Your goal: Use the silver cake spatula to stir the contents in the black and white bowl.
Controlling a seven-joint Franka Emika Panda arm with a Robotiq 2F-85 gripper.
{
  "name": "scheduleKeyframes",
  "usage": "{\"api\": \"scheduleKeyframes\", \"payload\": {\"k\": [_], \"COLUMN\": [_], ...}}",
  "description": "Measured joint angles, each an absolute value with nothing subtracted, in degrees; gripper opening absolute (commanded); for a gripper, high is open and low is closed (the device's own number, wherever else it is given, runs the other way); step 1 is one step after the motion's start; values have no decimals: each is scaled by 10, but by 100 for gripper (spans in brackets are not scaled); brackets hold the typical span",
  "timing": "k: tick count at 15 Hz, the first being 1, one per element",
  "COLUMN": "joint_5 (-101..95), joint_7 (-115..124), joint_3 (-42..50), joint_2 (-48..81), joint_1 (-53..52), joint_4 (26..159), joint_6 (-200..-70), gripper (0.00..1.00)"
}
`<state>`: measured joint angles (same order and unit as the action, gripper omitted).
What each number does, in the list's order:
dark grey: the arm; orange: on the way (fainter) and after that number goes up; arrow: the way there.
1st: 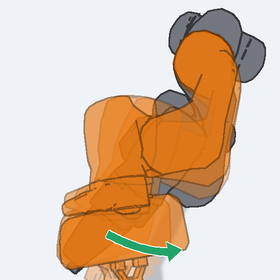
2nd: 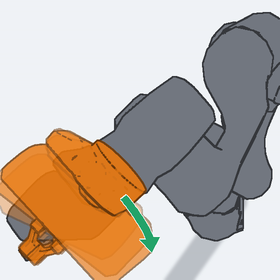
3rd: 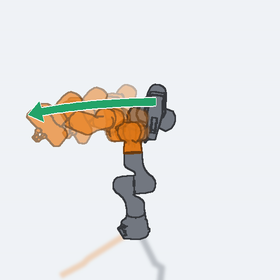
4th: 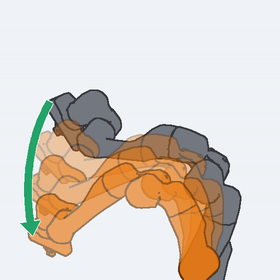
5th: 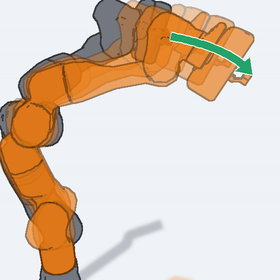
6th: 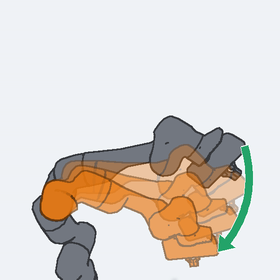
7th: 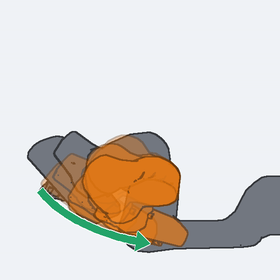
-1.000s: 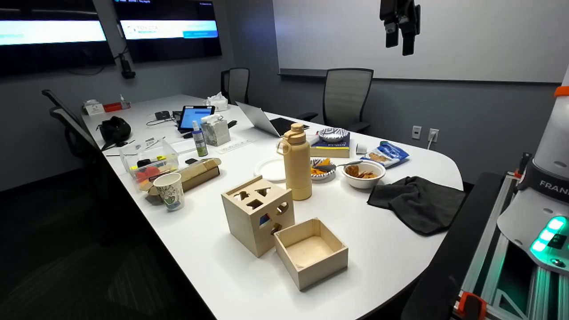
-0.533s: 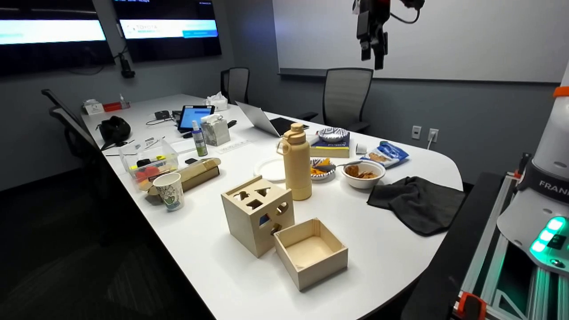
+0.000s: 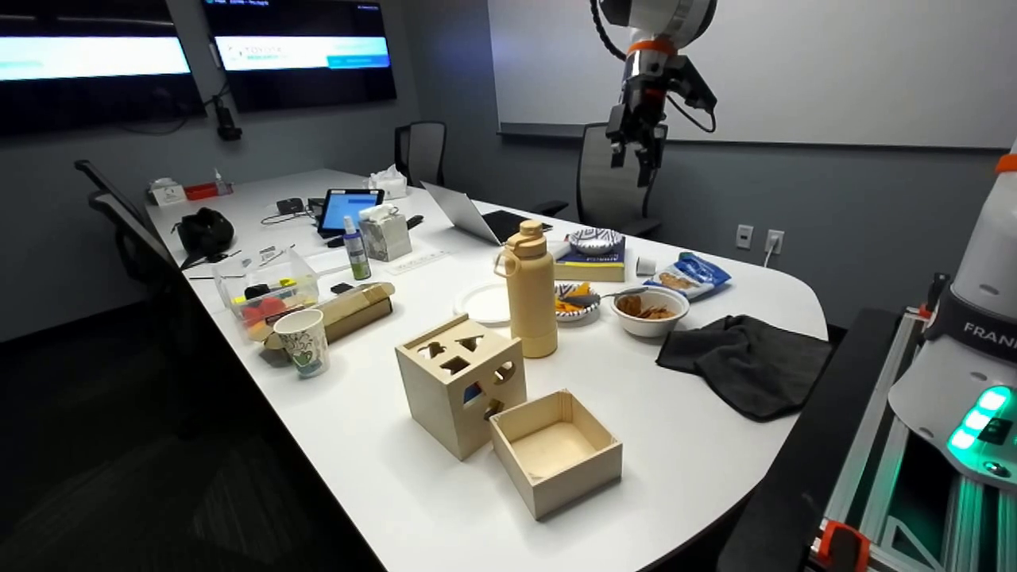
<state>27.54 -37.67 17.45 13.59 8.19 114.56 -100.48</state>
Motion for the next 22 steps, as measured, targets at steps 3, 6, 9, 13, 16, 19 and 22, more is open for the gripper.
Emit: {"api": "scheduleKeyframes", "payload": {"k": [3, 6, 9, 13, 16, 19, 22], "joint_5": [296, 304, 310, 322, 331, 343, 354], "joint_7": [-391, -394, -394, -394, -394, -394, -394], "joint_3": [144, 121, 104, 84, 73, 67, 63], "joint_2": [210, 260, 294, 332, 361, 389, 415], "joint_1": [138, 182, 214, 237, 245, 252, 262], "joint_4": [1118, 1102, 1092, 1085, 1079, 1068, 1049], "joint_6": [-999, -995, -993, -991, -991, -991, -989], "gripper": [100, 100, 100, 100, 100, 100, 100]}}
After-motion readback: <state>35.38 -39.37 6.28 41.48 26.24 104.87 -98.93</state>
